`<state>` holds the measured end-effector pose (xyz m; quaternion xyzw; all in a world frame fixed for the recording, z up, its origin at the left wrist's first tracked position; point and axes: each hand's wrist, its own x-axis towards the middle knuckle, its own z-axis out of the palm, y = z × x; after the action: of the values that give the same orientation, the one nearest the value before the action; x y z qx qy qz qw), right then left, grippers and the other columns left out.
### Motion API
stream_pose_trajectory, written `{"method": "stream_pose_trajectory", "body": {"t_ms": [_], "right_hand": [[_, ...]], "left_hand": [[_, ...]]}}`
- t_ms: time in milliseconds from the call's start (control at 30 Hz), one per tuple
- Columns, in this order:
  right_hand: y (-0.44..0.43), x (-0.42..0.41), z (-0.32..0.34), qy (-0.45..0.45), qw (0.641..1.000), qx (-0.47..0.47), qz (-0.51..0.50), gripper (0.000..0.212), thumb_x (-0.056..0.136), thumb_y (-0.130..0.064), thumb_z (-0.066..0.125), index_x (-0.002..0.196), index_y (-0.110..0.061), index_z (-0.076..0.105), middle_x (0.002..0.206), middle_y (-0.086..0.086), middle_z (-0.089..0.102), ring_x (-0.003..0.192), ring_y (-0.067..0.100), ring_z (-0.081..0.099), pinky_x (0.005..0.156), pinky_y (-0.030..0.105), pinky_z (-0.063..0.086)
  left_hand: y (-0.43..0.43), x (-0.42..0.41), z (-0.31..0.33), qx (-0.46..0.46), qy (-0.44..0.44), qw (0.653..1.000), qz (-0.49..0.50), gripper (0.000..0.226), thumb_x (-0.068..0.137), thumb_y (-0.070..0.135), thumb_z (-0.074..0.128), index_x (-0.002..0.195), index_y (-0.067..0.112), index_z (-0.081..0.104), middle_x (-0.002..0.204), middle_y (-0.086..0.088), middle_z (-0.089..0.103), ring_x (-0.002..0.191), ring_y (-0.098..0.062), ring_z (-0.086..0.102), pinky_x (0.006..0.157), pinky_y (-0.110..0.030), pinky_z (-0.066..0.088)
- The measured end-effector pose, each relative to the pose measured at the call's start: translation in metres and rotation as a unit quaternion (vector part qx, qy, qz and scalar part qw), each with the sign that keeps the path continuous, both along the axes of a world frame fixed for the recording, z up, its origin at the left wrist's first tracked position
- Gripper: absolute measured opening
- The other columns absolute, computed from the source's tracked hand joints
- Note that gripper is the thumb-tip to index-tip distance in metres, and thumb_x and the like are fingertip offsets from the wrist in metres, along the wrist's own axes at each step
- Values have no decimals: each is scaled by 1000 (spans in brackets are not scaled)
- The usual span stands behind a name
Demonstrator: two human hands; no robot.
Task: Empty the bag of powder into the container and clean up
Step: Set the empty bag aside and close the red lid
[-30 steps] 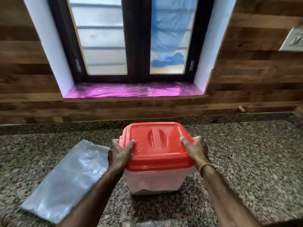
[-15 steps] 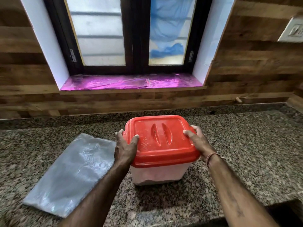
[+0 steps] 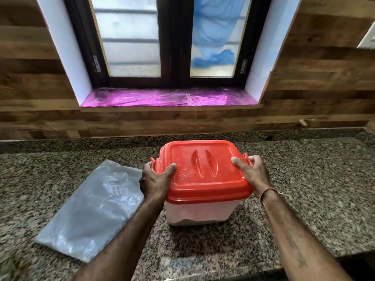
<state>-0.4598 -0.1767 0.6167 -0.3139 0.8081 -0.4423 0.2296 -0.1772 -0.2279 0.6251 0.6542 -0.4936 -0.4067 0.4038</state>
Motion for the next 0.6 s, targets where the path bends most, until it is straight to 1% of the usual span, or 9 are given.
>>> {"method": "stream_pose_trajectory", "body": {"t_ms": [67,133,233,267,333,400,467,533,600], "right_hand": [[0,-8,1,-43,998,4,34,75,74,-62,79,127,-16,54,110,9,70,89,28,73,78,49,64],[0,-12,1,-68,996,0,64,78,75,-63,78,130,-13,58,109,10,74,89,27,76,78,48,64],[-2,-14,-1,-71,993,-5,92,74,81,-62,73,133,-11,56,111,13,74,85,24,76,69,38,64],[-2,-14,0,-66,993,-8,97,70,85,-59,70,134,-11,56,110,13,74,84,23,75,65,34,62],[-3,-12,-1,-40,994,-3,102,74,88,-60,66,140,-10,52,115,14,72,83,19,73,59,28,57],[-5,-12,-1,-36,994,4,104,82,86,-65,65,147,-12,45,123,14,69,88,21,72,64,32,60],[-3,-13,1,-41,993,-2,107,85,85,-66,65,149,-14,43,125,13,68,93,24,72,76,40,63],[-2,-12,2,-35,993,-2,111,89,84,-69,64,151,-15,41,130,13,66,98,25,71,81,42,62],[-2,-11,3,-38,993,-4,113,91,87,-66,63,156,-15,34,141,16,59,110,29,68,87,42,59]], "left_hand": [[0,1,-1,-6,8,1000,-3,110,51,83,67,138,18,53,116,-9,73,98,-28,72,86,-48,61],[1,1,0,-11,0,1000,-8,106,52,83,65,135,18,57,111,-8,74,96,-28,73,85,-48,62],[4,0,4,-16,-9,1000,-15,94,63,75,68,138,20,56,114,-3,72,101,-28,71,90,-49,59],[5,-1,4,-20,-13,1000,-16,93,66,73,68,141,20,54,116,-2,71,104,-27,70,92,-50,58],[4,-3,2,-32,-24,999,-15,94,66,74,63,143,21,52,123,-5,70,106,-27,70,93,-50,58],[4,-4,0,-36,-28,999,-19,91,71,72,63,146,21,50,130,-8,68,110,-28,69,95,-51,57],[6,-8,3,-42,-28,998,-25,81,84,59,68,150,19,46,140,-11,63,119,-29,65,102,-52,53],[5,-9,1,-48,-38,998,-22,73,91,47,68,153,18,44,145,-12,59,126,-30,60,108,-48,49],[4,-11,-2,-51,-41,998,-17,69,93,42,68,153,18,44,146,-12,58,128,-30,59,108,-45,48]]}}
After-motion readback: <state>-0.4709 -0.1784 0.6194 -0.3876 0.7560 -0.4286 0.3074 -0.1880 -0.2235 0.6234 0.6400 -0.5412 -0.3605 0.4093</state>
